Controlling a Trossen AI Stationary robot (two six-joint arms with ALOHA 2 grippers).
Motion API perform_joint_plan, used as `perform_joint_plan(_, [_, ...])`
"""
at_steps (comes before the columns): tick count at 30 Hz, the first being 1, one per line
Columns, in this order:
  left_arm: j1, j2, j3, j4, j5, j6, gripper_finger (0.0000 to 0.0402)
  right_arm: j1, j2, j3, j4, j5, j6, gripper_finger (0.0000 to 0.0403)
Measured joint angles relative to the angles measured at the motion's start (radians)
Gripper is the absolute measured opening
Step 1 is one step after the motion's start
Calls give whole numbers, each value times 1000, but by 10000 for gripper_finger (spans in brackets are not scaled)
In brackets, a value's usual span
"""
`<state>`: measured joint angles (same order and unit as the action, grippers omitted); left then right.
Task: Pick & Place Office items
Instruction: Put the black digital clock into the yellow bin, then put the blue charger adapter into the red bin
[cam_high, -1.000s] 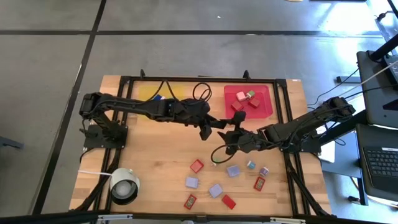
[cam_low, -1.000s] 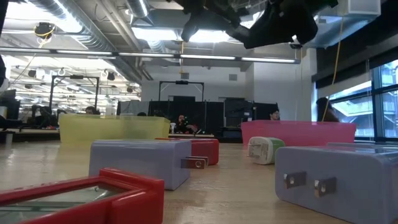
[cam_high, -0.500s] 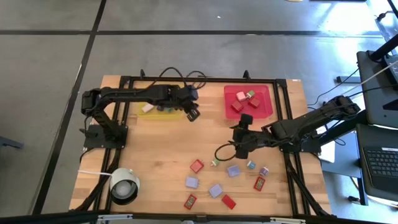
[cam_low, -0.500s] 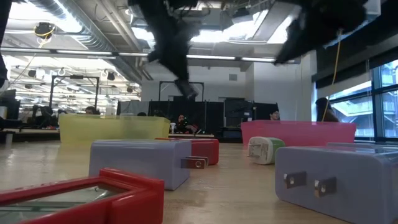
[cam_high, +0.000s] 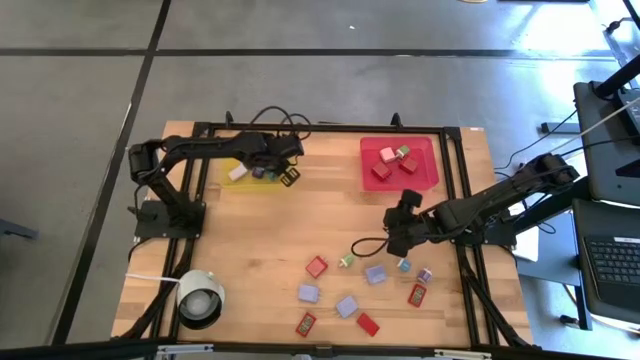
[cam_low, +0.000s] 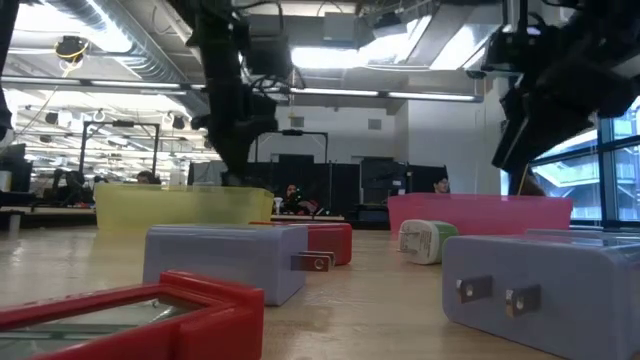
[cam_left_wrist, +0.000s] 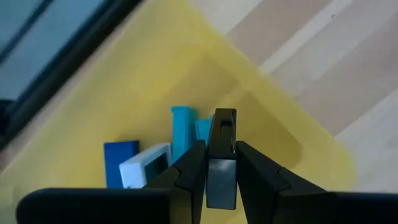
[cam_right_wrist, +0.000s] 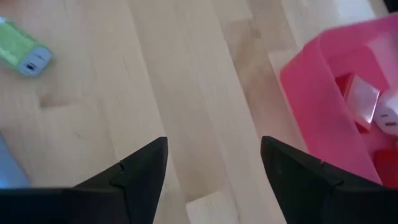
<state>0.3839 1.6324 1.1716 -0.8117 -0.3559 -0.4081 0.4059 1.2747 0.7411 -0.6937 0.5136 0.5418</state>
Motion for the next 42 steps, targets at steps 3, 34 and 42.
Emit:
perform_joint_plan(3, [16,-1,-29,22,40,-1,74,0,0,-18,9,2,1,259])
perform_joint_plan(34, [0,-1,186,-152,47,92,211,55,23,-24,58,-500,523,258])
perform_joint_plan(42, [-51,-1,189,-135,55,106,212,113,123,-24,25,-514,629,258])
